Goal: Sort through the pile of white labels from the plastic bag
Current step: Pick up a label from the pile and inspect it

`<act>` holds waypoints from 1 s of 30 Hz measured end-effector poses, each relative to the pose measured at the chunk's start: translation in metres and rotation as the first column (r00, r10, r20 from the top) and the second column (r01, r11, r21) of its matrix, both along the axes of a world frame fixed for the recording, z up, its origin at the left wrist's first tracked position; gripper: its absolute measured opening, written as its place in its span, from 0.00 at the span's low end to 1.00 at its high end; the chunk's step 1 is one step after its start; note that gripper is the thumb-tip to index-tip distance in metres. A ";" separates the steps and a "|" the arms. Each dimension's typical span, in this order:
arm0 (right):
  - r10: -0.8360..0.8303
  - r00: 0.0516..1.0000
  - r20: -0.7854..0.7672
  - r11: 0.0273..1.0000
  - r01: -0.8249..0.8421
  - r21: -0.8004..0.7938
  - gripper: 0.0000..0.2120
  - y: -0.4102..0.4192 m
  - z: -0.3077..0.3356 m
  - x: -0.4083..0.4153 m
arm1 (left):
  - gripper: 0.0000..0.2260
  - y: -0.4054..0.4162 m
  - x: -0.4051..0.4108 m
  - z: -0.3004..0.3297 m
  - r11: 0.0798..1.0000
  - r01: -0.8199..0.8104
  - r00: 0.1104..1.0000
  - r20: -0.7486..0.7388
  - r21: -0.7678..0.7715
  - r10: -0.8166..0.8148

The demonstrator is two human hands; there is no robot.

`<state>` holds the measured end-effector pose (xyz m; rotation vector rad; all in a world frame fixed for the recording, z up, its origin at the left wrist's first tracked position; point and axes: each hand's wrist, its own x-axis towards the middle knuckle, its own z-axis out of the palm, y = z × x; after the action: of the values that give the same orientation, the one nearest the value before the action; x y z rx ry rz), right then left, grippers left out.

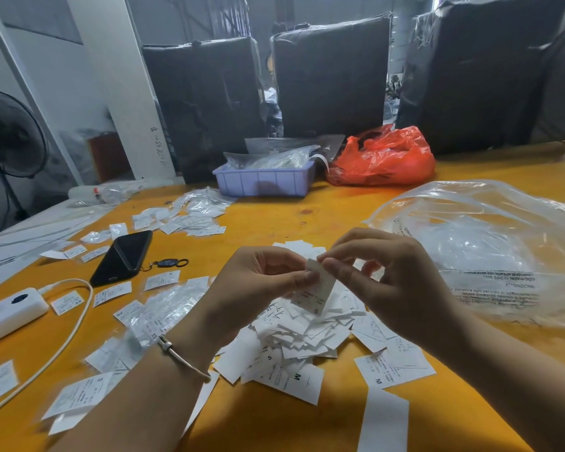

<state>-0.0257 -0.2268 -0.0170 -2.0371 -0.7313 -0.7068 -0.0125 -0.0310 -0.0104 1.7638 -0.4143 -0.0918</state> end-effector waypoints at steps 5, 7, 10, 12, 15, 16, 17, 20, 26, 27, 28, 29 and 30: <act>0.152 0.959 -0.237 0.986 -0.133 0.097 0.18 -0.001 -0.001 0.004 | 0.11 0.002 0.002 0.000 1.000 -0.015 1.000 -0.018 -0.025 0.014; 0.150 0.955 -0.255 0.982 -0.115 0.147 0.17 -0.001 -0.002 0.006 | 0.10 0.002 0.002 0.000 0.999 -0.021 1.000 -0.016 -0.031 0.020; 0.023 0.980 -0.198 0.988 0.007 0.151 0.14 -0.007 -0.003 0.007 | 0.08 0.006 0.002 0.005 0.999 -0.040 0.999 0.007 -0.029 0.040; -0.145 0.986 -0.088 0.980 0.155 0.125 0.09 -0.014 -0.002 0.011 | 0.06 0.016 0.005 0.010 0.996 -0.094 0.995 0.027 0.005 0.094; -0.479 0.870 0.117 0.877 0.477 0.048 0.05 -0.031 0.000 0.020 | 0.04 0.036 0.012 0.016 0.970 -0.215 0.977 0.030 0.113 0.213; -0.563 0.813 0.149 0.822 0.569 0.003 0.05 -0.037 0.001 0.023 | 0.05 0.043 0.016 0.016 0.951 -0.265 0.964 0.025 0.162 0.264; -0.627 0.763 0.161 0.766 0.641 -0.056 0.05 -0.043 0.001 0.025 | 0.06 0.050 0.020 0.016 0.922 -0.318 0.947 0.023 0.221 0.321; -0.754 0.647 0.109 0.586 0.739 -0.332 0.02 -0.061 0.001 0.033 | 0.10 0.070 0.032 0.012 0.793 -0.410 0.889 0.004 0.451 0.457; -0.862 0.503 -0.051 0.361 0.541 -0.760 0.12 -0.075 -0.005 0.045 | 0.09 0.093 0.036 0.008 0.522 -0.365 0.846 0.040 0.771 0.532; -0.860 0.507 -0.059 0.372 0.543 -0.753 0.10 -0.076 -0.007 0.047 | 0.08 0.095 0.035 0.008 0.495 -0.351 0.847 0.045 0.795 0.529; -0.857 0.513 -0.053 0.376 0.552 -0.744 0.07 -0.077 -0.008 0.048 | 0.08 0.096 0.035 0.009 0.480 -0.339 0.851 0.047 0.809 0.522; -0.853 0.521 -0.038 0.377 0.564 -0.734 0.05 -0.079 -0.009 0.048 | 0.08 0.097 0.035 0.009 0.478 -0.332 0.855 0.046 0.813 0.516; -0.850 0.526 -0.021 0.373 0.574 -0.729 0.04 -0.080 -0.010 0.048 | 0.08 0.097 0.034 0.009 0.485 -0.329 0.859 0.043 0.811 0.510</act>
<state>0.0226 -0.3072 -0.0270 -3.1010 0.3582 -0.4681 0.0218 0.0657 -0.0012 2.6876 0.3177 -0.1144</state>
